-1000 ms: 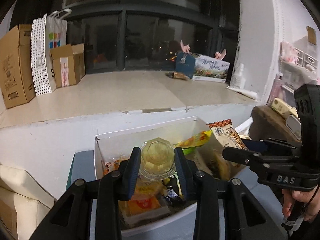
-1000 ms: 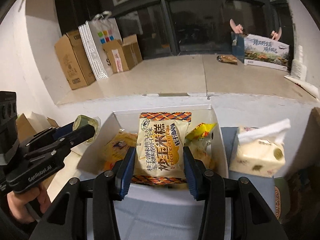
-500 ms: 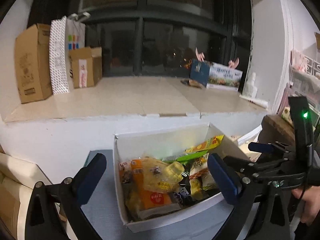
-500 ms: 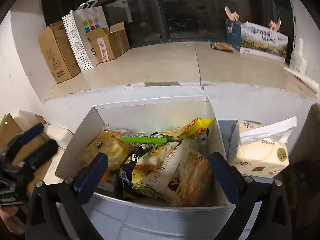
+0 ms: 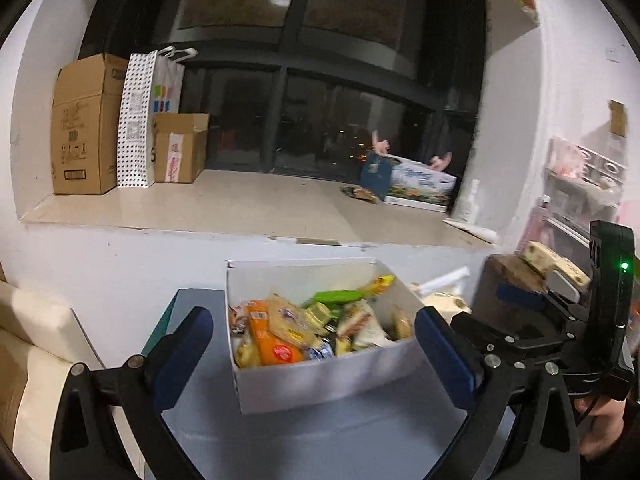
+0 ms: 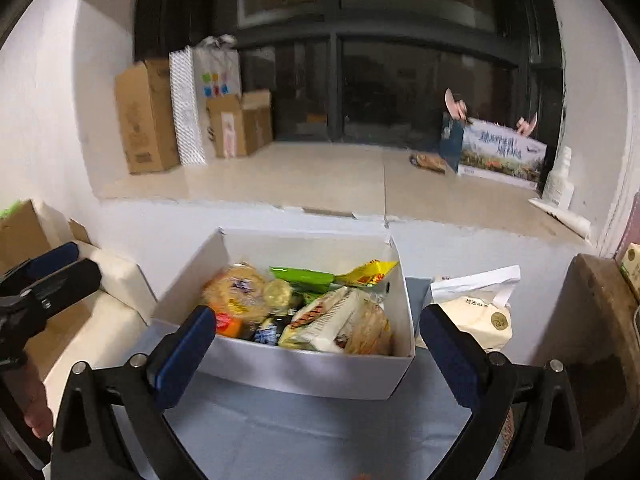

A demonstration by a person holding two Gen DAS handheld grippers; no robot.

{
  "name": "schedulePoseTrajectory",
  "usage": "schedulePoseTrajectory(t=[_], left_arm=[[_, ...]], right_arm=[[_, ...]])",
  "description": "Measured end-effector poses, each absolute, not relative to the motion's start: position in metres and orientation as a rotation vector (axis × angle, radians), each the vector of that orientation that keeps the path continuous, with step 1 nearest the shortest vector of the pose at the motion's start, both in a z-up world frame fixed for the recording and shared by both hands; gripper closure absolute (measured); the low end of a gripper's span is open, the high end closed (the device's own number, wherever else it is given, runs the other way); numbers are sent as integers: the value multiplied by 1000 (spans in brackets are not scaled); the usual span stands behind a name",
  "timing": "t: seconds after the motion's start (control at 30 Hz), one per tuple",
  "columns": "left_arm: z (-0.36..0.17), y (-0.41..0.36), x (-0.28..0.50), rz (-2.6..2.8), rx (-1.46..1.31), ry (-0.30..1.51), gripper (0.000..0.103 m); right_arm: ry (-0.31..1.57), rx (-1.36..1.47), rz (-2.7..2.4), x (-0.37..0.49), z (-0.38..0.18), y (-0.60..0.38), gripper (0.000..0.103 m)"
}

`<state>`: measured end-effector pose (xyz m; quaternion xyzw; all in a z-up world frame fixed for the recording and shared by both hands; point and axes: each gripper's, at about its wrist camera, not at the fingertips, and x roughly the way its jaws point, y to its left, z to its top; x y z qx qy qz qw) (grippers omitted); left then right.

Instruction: Organize snacks

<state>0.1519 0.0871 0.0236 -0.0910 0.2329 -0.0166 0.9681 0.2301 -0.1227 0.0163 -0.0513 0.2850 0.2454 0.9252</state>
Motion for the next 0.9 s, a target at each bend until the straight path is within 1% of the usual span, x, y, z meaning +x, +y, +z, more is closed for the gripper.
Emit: schedulePoseTrajectory(t=[0.27, 0.43, 0.53, 0.63, 0.9], left_arm=[[32, 49, 71, 20, -54, 455, 0], [22, 27, 37, 19, -45, 495, 0], [17, 16, 24, 0, -48, 516, 0], [15, 10, 18, -25, -53, 534, 0], [20, 3, 14, -40, -54, 543, 0]], right_arm=[[504, -97, 504, 146, 34, -159, 0], [570, 10, 515, 110, 28, -193, 0], [600, 42, 502, 91, 21, -205, 0], [600, 12, 490, 77, 19, -209, 0], [593, 1, 485, 71, 22, -207, 0]])
